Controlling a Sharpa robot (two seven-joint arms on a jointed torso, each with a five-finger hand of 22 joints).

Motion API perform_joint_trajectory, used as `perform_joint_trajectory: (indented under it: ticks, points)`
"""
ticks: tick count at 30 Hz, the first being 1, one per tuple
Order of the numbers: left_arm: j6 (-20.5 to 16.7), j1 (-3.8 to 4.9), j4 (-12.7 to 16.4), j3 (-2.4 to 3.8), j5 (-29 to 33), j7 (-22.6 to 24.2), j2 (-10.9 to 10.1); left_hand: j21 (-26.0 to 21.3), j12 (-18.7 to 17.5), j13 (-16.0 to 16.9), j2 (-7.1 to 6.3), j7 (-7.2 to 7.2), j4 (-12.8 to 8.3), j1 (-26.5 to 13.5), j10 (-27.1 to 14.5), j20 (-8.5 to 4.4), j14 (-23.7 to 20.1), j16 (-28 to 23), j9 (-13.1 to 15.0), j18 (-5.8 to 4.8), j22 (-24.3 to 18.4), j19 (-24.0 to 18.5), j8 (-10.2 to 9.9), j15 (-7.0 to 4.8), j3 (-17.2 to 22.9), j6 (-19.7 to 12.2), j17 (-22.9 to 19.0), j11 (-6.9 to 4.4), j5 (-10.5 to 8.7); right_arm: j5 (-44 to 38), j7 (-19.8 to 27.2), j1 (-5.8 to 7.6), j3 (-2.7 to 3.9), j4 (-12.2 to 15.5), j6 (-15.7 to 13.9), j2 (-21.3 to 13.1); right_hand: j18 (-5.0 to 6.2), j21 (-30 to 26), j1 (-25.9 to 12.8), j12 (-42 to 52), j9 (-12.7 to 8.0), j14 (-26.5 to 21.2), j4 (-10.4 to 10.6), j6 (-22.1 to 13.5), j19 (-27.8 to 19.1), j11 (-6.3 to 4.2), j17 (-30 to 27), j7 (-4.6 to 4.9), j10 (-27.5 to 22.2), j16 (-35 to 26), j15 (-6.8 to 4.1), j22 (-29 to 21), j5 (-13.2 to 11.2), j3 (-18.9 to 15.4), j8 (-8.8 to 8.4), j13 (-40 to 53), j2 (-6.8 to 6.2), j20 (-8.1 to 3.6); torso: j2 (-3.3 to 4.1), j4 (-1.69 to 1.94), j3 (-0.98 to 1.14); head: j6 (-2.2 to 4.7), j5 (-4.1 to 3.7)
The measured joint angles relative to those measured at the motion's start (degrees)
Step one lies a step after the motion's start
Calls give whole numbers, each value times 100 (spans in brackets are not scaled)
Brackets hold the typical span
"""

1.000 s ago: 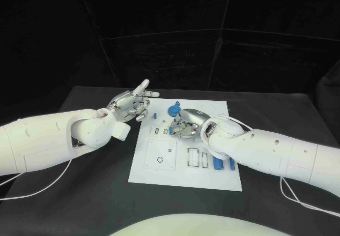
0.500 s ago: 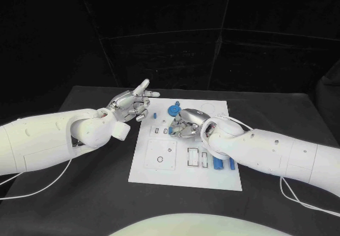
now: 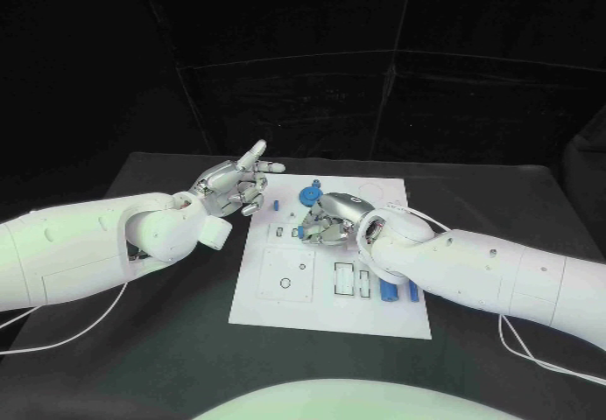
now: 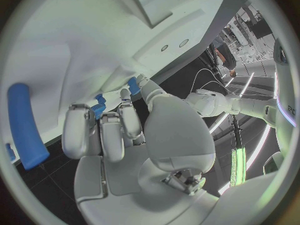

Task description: Assemble the parts on the task board

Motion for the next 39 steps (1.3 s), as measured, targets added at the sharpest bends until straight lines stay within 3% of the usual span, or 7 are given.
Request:
perform_joint_trajectory:
  ticks: [8, 13, 18, 25, 29, 33, 39]
  points:
    - [8, 0, -14, 0, -3, -8, 6, 21, 0, -5, -1, 0, -9, 1, 0, -19, 0, 0, 0, 0, 4, 19, 0, 0, -9, 0, 0, 0, 0, -19, -9, -1, 0, 27, -63, -22, 0, 0, 0, -33, 0, 1, 19, -47, 0, -1, 0, -9, -3, 0, 1, 0, 0, -53, 0, -19, 0, 0, -2, 0, 1, -3, 0]
    - [-31, 0, -65, 0, -94, -12, 19, -149, -47, -68, -200, 9, -275, 273, -57, 11, -21, -88, 22, 0, -291, -79, 0, 21, -65, -53, 0, 9, 0, -51, 23, -7, 0, 189, -316, -155, 0, 0, -45, -61, -18, -9, 57, -344, 9, 43, 1, 47, -85, 0, 53, 17, 0, -258, -27, -63, -44, 49, -5, -1, 3, 9, -9]
    - [-162, 0, -135, 0, -479, -66, 27, -1015, -269, -242, -540, 64, -705, 689, -321, 33, -15, -563, 35, 266, -1505, -754, 31, 50, -149, -188, 0, 51, 0, -50, 152, -1, 5, 595, -603, -508, -1, 0, -52, -125, -18, 9, 173, -586, -39, 114, 4, 113, -155, -50, 113, -32, 85, -572, -27, -127, -99, 98, -15, -13, 4, 49, -15]
    - [-423, 101, -267, -2, -1359, -521, 71, -1718, -490, -476, -598, 84, -814, 747, -462, 61, -178, -1034, 63, 317, -2322, -1115, 181, 100, -198, -268, -349, 92, 0, 202, 429, 255, 10, 1270, -689, -1148, -1, -180, 136, -533, 5, -11, 276, -704, -203, 140, 4, 152, -543, -188, 134, -380, 169, -924, -15, -532, -93, 173, -46, -35, 4, 82, -10]
    - [-464, 235, -334, -2, -1948, -1102, 122, -1162, -515, -574, -427, 39, -712, 620, -385, 20, -41, -593, 110, 316, -1605, -548, 367, 62, -215, -223, -3, 16, 0, 686, 627, 477, 10, 1571, -681, -1462, 229, -802, 713, -2079, 45, -9, 78, -569, -786, 74, -258, 79, -1663, -852, 132, -1525, 313, -735, 127, -1956, 193, 122, -70, -56, 13, 94, 7]
    - [-378, 426, -404, 0, -2628, -1878, 260, -1067, -527, -638, -357, -22, -528, 420, -315, -14, -20, -550, 167, 316, -1498, -457, 563, 40, -338, -162, 4, -11, 0, 1360, 798, 732, 44, 1727, -666, -1745, 625, -2403, 854, -3719, 42, -500, 42, -384, -1770, 18, -2188, 30, -1831, -2731, 37, -3806, 316, -439, 180, -3488, 250, 58, -114, -69, 29, 95, 20]
    - [11, 644, -604, 3, -3761, -3163, 637, -1776, -661, -729, -506, -62, 149, -146, -371, -62, -72, -1043, 285, 315, -2390, -801, 873, -33, -842, -122, -401, -58, -315, 2359, 1029, 918, 261, 1812, -666, -2007, 627, -3160, 790, -4405, 19, -436, 64, -206, -1593, -42, -2987, 13, -1490, -3790, 5, -4529, 351, -218, 180, -4262, 186, -2, -173, -88, 51, 79, 55]
